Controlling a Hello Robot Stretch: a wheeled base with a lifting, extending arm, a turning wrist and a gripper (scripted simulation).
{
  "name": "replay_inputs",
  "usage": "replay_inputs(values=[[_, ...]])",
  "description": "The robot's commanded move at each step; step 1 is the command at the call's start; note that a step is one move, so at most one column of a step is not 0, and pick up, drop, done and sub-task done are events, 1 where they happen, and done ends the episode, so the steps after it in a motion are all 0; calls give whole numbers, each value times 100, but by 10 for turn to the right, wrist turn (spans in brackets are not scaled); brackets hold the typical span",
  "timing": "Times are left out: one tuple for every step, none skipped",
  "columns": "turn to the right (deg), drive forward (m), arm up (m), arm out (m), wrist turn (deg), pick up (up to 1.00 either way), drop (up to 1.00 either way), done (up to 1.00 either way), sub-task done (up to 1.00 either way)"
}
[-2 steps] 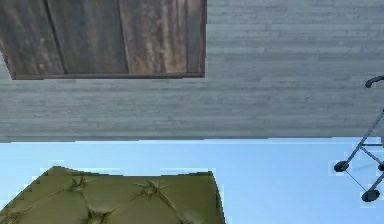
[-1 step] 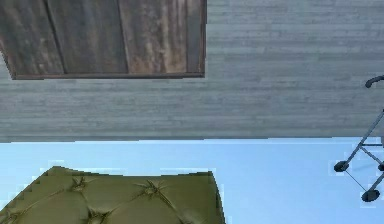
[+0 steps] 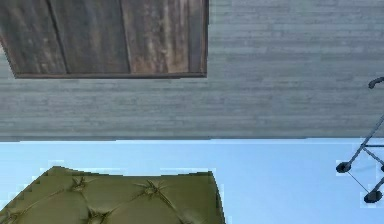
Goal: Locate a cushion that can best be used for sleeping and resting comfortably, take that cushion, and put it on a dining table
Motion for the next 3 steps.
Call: replay_inputs(values=[[0,25,0,0,0,0,0,0,0],[-450,0,0,0,0,0,0,0,0],[-390,0,0,0,0,0,0,0,0]])
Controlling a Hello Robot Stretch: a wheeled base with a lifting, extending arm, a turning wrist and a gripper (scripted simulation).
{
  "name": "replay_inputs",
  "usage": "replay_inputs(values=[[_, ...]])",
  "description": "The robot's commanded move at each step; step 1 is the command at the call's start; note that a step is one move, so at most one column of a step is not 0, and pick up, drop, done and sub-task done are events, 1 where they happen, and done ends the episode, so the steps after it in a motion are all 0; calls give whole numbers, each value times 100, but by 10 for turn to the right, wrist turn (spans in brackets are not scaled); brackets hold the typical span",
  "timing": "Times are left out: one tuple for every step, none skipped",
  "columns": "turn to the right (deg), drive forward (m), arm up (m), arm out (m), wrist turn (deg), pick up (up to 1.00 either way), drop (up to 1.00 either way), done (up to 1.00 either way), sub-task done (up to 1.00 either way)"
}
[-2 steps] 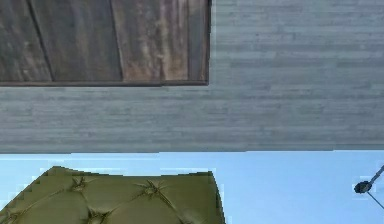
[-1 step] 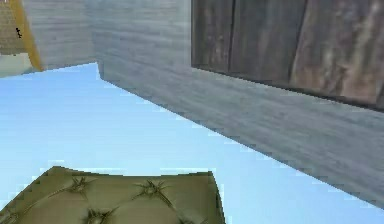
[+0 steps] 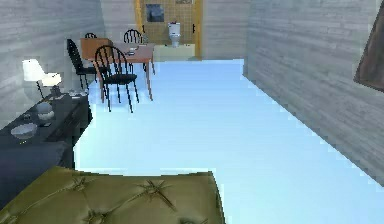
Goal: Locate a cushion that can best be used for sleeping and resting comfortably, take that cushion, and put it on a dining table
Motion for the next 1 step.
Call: replay_inputs(values=[[0,100,0,0,0,0,0,0,0]])
